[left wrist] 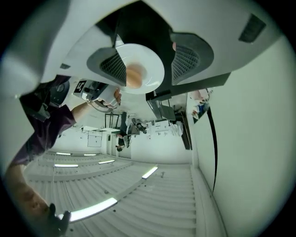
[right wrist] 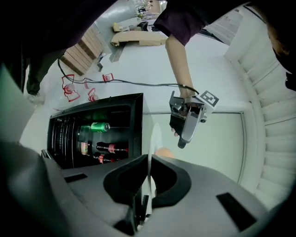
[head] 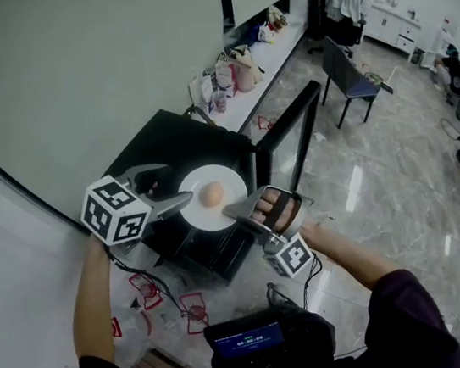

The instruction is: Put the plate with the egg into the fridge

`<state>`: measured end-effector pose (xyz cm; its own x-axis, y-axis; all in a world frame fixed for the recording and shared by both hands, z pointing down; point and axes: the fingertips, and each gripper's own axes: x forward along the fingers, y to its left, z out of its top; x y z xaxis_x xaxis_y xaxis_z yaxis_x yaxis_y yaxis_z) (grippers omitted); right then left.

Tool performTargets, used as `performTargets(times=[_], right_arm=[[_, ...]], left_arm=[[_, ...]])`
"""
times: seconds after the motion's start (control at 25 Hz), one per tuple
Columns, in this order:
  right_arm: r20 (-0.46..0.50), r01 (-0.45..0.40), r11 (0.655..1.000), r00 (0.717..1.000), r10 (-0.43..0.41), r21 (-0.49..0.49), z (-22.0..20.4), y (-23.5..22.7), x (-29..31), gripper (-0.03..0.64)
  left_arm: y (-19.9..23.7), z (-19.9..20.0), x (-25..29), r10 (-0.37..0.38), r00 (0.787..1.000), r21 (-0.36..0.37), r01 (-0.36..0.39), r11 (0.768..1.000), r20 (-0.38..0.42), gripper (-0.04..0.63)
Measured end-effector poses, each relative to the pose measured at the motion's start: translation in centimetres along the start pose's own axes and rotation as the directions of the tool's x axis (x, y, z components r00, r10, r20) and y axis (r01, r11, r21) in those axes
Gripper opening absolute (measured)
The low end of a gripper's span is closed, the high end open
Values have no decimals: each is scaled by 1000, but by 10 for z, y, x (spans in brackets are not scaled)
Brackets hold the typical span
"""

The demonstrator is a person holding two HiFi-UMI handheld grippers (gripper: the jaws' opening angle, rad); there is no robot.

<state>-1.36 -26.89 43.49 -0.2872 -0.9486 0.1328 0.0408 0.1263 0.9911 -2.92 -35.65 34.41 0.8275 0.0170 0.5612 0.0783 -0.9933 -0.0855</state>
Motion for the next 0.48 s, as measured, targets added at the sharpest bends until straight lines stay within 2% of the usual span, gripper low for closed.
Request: performTargets(times=[0.12,0.24,0.48], right_arm=[[-39,7,1000,999,-7,-8,1,0,-13,28],[-59,9,1000,998,-9,-5,2,8,-30,28],[-34,-8,1000,999,8,-7,-5,28,-63,28]], left_arm=[[-21,11,-7,121,990,28,-123,992,69,310],[-46,13,-5,233,964,5,-235,972,125,274],[-100,5,14,362,919,-69,-355,932,158,244]])
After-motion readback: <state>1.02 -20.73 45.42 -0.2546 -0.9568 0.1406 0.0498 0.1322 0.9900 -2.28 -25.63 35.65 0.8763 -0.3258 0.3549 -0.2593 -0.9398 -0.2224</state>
